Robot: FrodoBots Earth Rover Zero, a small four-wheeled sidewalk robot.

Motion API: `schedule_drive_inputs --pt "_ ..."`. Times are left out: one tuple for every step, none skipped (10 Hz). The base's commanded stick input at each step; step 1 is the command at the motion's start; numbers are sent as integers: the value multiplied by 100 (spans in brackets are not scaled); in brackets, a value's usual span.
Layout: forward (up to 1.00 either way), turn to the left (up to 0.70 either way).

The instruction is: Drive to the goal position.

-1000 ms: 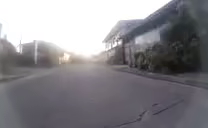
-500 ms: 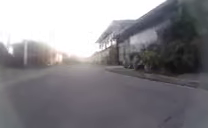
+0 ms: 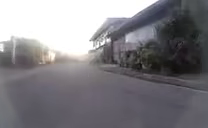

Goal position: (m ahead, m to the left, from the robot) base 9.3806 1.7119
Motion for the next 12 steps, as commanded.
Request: schedule_drive_inputs --pt "100 1" --pt "100 1" --pt "100 1" --pt "100 1" --pt "100 1" --pt "100 1" --pt "100 1" --pt "100 1" --pt "100 1" --pt "100 1" --pt "100 1" --pt "100 1"
